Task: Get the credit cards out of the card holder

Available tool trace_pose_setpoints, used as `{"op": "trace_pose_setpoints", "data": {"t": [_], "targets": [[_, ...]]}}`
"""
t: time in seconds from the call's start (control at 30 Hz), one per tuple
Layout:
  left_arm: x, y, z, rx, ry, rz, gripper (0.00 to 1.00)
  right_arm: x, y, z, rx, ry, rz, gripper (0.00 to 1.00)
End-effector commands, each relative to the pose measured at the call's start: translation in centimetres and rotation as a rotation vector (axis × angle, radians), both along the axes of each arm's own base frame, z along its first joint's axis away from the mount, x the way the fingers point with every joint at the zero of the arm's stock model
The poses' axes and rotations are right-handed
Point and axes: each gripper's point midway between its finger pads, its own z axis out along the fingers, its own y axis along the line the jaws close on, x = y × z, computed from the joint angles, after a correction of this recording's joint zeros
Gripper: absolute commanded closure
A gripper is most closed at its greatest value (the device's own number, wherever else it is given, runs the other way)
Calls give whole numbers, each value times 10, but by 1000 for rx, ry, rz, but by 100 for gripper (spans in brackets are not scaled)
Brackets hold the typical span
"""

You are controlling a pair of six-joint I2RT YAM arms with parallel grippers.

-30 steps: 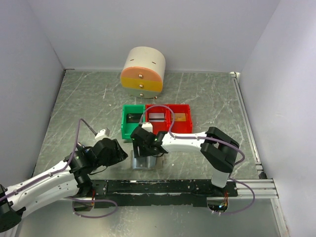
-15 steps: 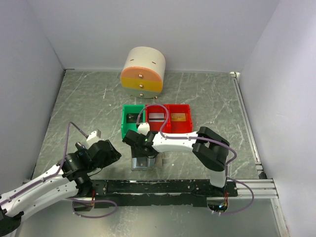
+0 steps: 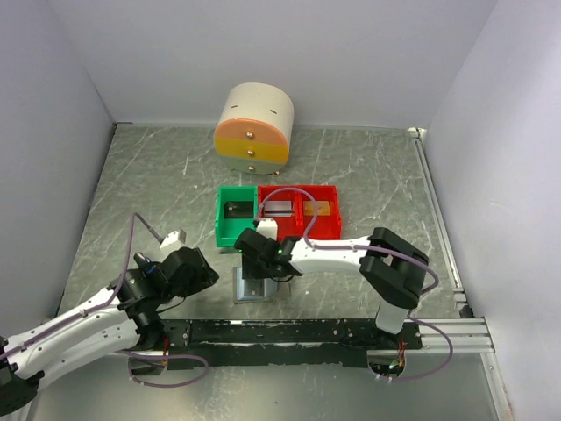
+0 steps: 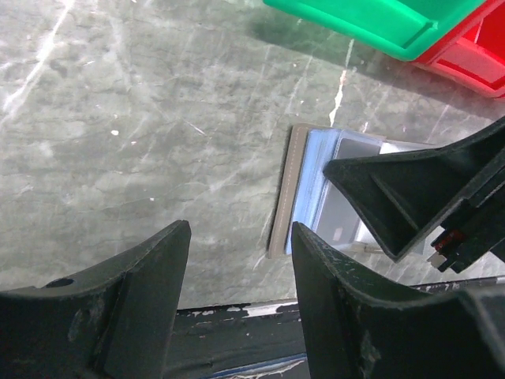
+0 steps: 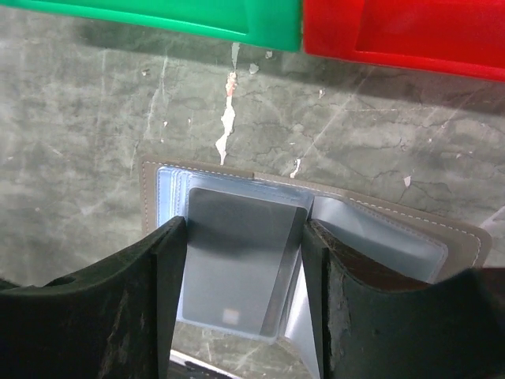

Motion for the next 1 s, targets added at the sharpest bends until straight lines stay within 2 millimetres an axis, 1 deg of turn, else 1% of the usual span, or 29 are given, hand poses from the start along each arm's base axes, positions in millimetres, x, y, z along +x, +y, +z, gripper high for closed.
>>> {"op": "trace_pose_setpoints", "data": {"t": [0.0, 0.23, 0.37, 0.5, 0.6, 0.8, 0.97], "targets": [[5, -22, 12, -60, -41, -83, 34, -16, -10, -19, 78, 101, 33, 54], [3, -57, 21, -167, -93, -255, 33, -19, -20, -23, 167, 143, 15, 54], [-3, -77, 24, -236, -112, -360, 33, -20, -20, -22, 210, 153, 16, 54], [-10, -93, 21, -281, -97, -436, 34, -20, -20, -22, 244, 163, 8, 54], [-12, -102, 19, -309, -88, -472, 35, -20, -20, -23, 248, 168, 8, 54], [-15, -111, 3, -317, -36, -494, 38, -22, -22, -24, 248, 172, 5, 54], [-16, -119, -7, -333, -8, -511, 43, -21, -24, -23, 249, 171, 1, 54]]}}
